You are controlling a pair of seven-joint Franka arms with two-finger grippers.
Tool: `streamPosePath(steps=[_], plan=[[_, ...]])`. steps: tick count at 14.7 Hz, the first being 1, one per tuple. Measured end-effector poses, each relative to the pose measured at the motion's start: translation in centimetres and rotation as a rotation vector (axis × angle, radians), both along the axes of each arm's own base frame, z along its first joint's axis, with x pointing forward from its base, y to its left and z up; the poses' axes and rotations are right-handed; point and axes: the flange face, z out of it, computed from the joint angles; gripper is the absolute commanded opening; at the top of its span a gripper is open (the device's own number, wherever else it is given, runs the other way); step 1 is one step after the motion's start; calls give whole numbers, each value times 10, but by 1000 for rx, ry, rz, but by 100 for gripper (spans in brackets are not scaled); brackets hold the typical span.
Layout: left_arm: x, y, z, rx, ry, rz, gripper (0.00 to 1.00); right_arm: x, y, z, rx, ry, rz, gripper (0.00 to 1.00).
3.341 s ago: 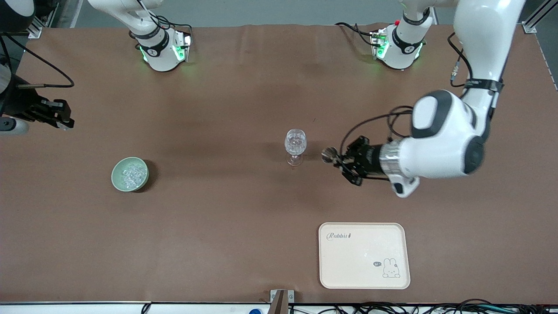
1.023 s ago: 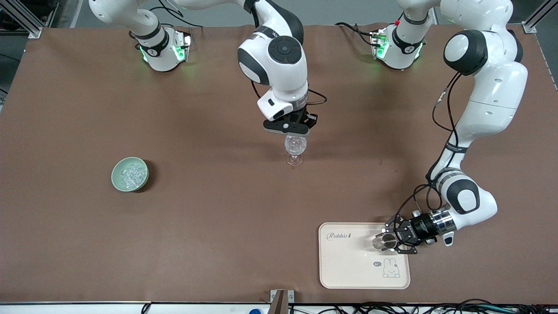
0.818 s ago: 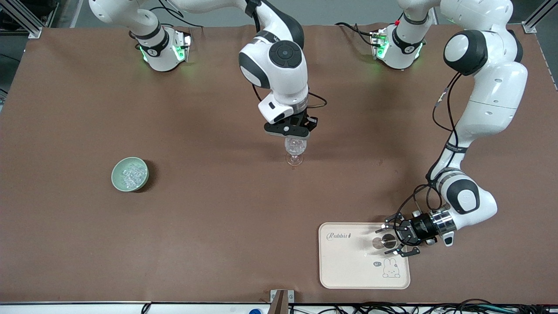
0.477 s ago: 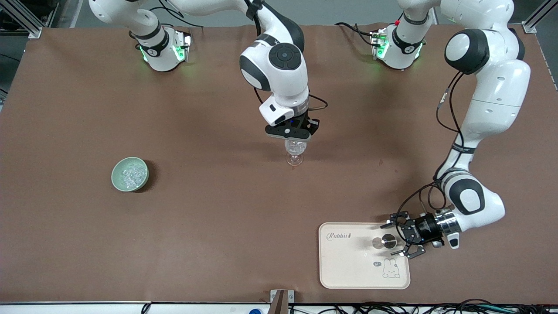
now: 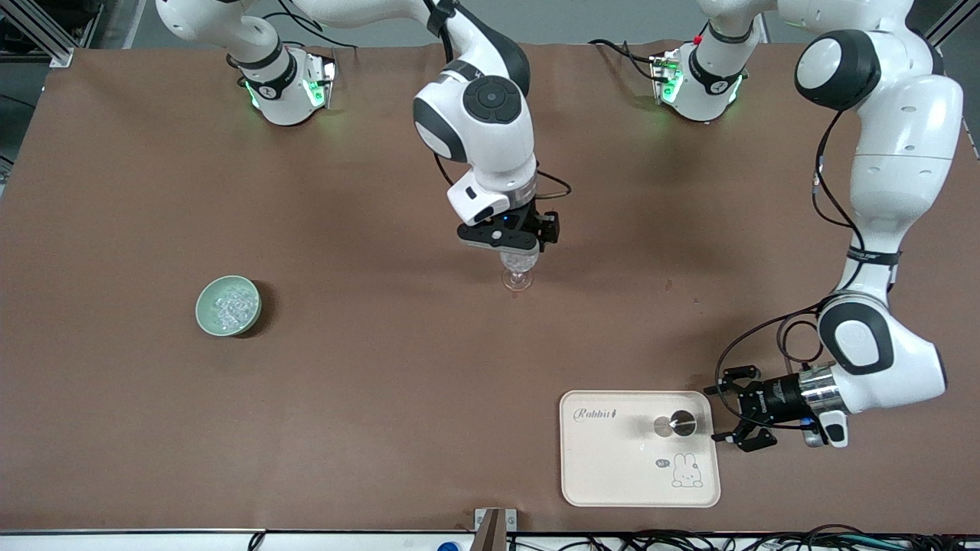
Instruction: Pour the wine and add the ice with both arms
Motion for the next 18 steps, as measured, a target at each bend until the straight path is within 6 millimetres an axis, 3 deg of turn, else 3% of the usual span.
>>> streamPosePath(steps=[2, 5, 7, 10, 14, 16, 18], plan=[[-1, -7, 28, 97, -31, -99, 100, 16, -31, 26, -72, -11, -23, 92], [-3, -48, 63, 273, -93, -261, 100, 44, -101, 80, -131, 6, -32, 92], [-5, -69, 68, 344, -116, -325, 100, 66, -161, 111, -137, 10, -25, 92], [-8, -75, 85, 450, -140, -414, 100, 89, -271, 146, -147, 28, 6, 92], [-21, -103, 128, 593, -165, -571, 100, 87, -398, 180, -152, 75, 4, 92], [-29, -111, 146, 674, -154, -641, 100, 79, -441, 191, -151, 92, 23, 92], [-37, -112, 165, 738, -141, -705, 100, 70, -468, 199, -150, 110, 42, 92]])
